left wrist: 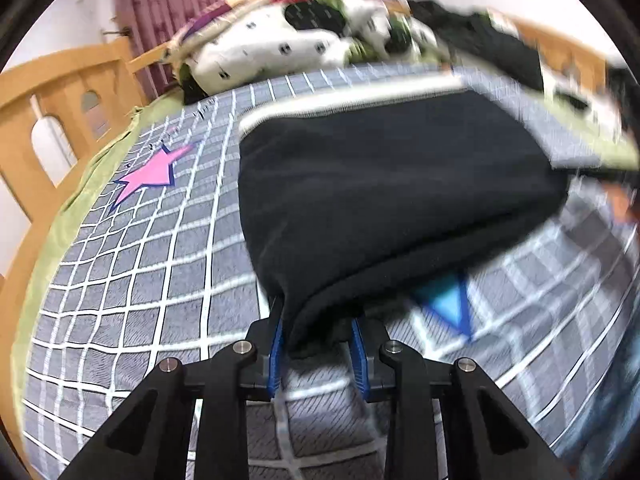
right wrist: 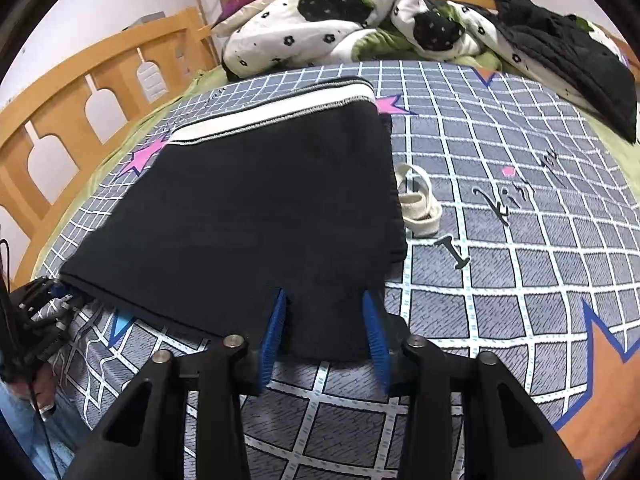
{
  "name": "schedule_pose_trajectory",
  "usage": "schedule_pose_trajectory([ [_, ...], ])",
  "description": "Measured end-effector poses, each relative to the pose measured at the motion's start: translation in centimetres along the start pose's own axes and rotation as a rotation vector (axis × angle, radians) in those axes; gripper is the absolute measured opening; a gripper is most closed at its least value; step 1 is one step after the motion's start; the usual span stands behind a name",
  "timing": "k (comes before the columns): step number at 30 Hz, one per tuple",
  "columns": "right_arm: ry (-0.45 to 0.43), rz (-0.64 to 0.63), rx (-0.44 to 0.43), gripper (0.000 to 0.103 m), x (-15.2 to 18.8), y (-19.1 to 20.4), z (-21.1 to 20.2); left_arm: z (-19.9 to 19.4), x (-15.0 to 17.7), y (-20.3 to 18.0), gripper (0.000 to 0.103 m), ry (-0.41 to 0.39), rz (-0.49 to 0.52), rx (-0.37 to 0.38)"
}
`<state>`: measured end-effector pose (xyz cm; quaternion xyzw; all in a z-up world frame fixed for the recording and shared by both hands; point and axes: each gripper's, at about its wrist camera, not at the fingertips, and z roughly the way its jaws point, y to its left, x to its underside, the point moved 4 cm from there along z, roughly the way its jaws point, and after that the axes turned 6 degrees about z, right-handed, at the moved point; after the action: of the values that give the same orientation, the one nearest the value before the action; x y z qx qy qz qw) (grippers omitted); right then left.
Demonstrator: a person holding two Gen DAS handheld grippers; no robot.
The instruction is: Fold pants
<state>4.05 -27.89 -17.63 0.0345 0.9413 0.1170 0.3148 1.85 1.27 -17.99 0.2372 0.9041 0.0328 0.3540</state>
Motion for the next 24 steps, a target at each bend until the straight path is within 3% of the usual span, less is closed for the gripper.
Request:
schedule_pose_trajectory([
  [3, -0.038, -0.004, -0.041, 0.037, -0.5, -0.2, -1.3, -0.3, 1.4, -1.0, 0.037, 0.031, 0.089, -0.021],
  [5, -0.082, 0.007, -0.058, 0.037, -1.3, -0.5, -2.1, -1.7, 1.6, -0.8, 0.056, 0.023, 0.093, 0.054],
  [7, -0.12, 0.034, -0.078, 0.038, -2.6, -0.8, -2.5, -2.8, 1.8, 0.1, 0.069, 0.005, 0.038, 0.105],
  [10, -0.141, 0.069, -0.056, 0.039, -5.1, -1.1, -1.3, -4.1, 1.8, 1.4, 0.071, -0.022, -0.044, 0.128],
  [14, -0.088, 0.11, -0.008, 0.039, -6.7, -1.6, 2.9, -3.6, 1.7, 2.5, 0.072, -0.02, -0.096, 0.108],
  [17, -0.142, 0.121, -0.016, 0.01, -7.3, -1.6, 2.9, -2.9, 1.4, 3.0, 0.072, -0.009, -0.113, 0.096],
  [20, -0.207, 0.14, -0.121, 0.009, -7.7, -1.8, 0.2, -3.0, 1.0, 3.4, 0.072, -0.037, -0.139, 0.093],
  [24, -0.118, 0.101, 0.021, 0.013, -6.5, -2.5, 3.4, -3.3, -0.4, 4.2, 0.072, -0.098, -0.186, 0.141],
])
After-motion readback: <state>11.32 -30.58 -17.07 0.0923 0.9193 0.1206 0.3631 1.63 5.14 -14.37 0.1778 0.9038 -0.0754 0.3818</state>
